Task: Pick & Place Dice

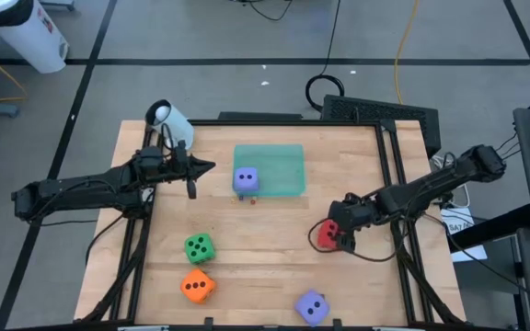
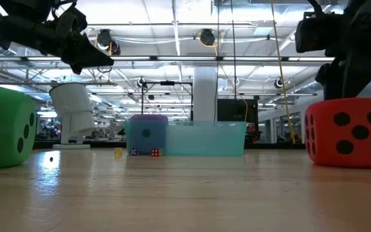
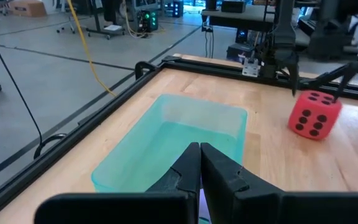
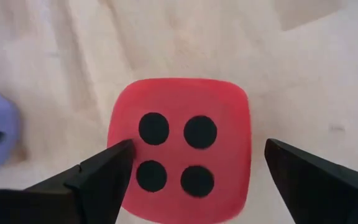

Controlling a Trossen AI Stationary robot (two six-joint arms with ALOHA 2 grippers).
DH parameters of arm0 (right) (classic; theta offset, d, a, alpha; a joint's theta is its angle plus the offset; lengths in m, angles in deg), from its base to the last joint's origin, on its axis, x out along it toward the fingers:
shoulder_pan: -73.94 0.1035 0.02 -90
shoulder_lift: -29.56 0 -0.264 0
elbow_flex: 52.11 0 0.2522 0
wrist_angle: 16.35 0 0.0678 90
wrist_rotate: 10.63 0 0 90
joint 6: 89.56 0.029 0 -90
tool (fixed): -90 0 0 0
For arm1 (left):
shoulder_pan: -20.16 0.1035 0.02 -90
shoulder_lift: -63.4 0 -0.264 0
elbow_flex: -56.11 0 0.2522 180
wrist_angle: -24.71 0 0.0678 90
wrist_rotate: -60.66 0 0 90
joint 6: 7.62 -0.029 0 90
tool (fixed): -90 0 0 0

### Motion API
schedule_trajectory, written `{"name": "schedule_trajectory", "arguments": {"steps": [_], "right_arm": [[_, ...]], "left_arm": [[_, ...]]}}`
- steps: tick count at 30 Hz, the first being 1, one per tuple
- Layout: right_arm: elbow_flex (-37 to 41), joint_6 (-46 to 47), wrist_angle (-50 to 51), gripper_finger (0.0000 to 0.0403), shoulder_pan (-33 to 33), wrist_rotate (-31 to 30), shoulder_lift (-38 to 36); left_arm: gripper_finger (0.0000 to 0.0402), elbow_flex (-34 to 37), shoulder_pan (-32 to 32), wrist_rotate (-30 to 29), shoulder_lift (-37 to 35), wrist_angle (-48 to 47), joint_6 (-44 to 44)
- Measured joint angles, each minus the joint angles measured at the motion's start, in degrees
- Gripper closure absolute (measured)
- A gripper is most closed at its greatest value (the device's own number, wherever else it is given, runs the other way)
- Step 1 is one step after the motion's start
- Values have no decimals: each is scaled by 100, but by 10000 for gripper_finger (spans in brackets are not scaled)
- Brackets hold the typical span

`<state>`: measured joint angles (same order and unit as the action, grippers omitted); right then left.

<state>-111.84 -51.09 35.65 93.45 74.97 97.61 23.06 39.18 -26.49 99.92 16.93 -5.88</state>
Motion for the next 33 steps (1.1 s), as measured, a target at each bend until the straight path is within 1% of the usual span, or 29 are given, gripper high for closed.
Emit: {"name": "schedule_trajectory", "arguments": {"steps": [13,17,22,25,30,33], "right_arm": [[-37,12,-143,55,11,418,-126],[-244,-21,5,55,164,-4,-126],[-686,7,732,55,334,-466,-77],[-1078,139,1139,55,470,-585,213],[-1711,330,1797,55,713,-592,1164],[-1900,489,1965,55,765,-568,1624]], "left_arm": [[380,0,0,-2,0,-22,0],[380,0,0,-48,0,-22,-30],[380,0,0,-153,0,-25,-39],[380,0,0,-152,0,-27,-39],[380,0,0,-153,0,-77,-52],[380,0,1,-153,-2,-77,-52]]}}
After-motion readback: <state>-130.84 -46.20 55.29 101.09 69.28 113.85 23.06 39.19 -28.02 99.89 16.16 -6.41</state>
